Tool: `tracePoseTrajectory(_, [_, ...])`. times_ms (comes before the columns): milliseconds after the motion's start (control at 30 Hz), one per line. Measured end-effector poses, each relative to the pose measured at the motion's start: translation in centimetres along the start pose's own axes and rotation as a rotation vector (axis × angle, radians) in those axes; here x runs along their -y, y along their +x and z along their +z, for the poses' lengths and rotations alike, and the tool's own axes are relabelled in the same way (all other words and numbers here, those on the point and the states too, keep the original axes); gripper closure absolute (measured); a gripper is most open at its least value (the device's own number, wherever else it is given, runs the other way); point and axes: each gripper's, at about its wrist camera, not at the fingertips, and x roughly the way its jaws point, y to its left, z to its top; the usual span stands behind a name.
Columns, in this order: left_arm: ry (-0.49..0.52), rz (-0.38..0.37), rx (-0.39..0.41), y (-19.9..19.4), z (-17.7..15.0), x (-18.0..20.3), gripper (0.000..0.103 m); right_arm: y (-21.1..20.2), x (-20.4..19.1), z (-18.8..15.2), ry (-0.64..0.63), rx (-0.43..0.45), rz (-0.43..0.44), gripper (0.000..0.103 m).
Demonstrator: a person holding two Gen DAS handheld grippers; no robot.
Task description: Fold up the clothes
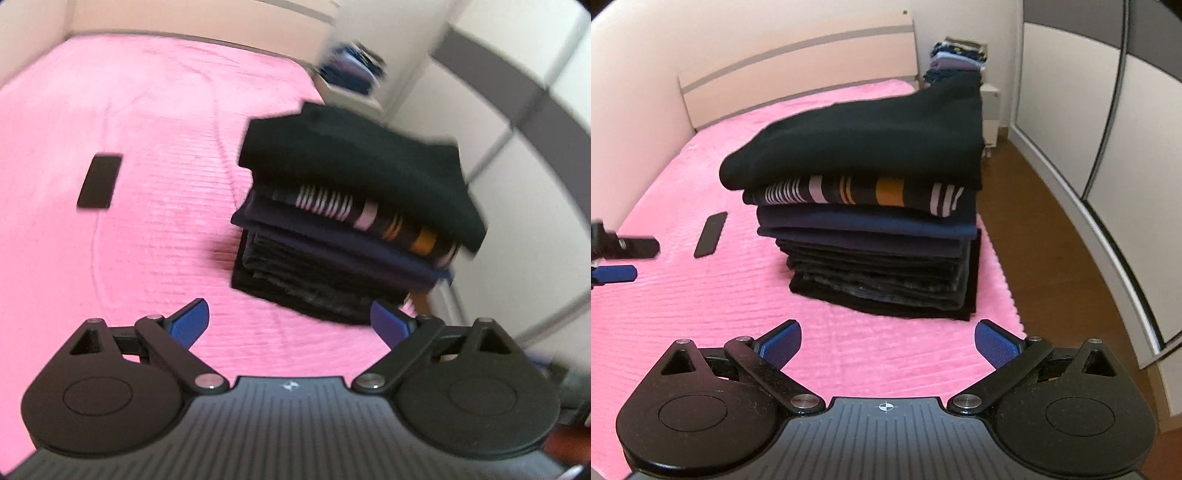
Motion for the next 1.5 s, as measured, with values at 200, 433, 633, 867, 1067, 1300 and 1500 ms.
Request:
tracePoseTrajectory(200, [0.208, -0.009, 0.082, -3.4, 0.3, 1.8, 0.011, -4.3, -2.2, -1.5, 0.053, 0.052, -0.051, 0.001])
tracePoseTrajectory(433, [0.24, 0.036, 0.021, -6.4, -1.1, 1.6, 0.002, -8.1, -6.3, -2.7, 0.1, 0.11, -0.101, 0.001])
tracePoseTrajectory(633, [0.309, 0.053, -0.018, -8.6, -2.9, 1.5, 0.002, -10.6, -10.0, -3.8, 0.097, 0.152, -0.123, 0.001])
tracePoseTrajectory(867, [0.307, 0.065, -0.04, -9.9, -4.4, 0.5, 0.002, -11.8, -12.4, -5.9, 0.136, 0.116, -0.151, 0.001])
tracePoseTrajectory(1067, [0.309, 0.109, -0.031, -9.4, -4.6, 1.6, 0.002, -11.2, -11.9, -4.7, 0.061, 0.112, -0.15, 0.001])
tracePoseTrajectory(1300, [0.312, 0.133, -0.003, -8.3, -3.5, 4.0, 0.002, -10.8, -9.9, -2.2, 0.023, 0.142, -0.141, 0.001])
tracePoseTrajectory(1500, [0.327, 0.13, -0.005, -7.4, -3.3, 5.7, 0.002, -10.1, -8.0, -1.6, 0.05, 0.127, -0.125, 0.001])
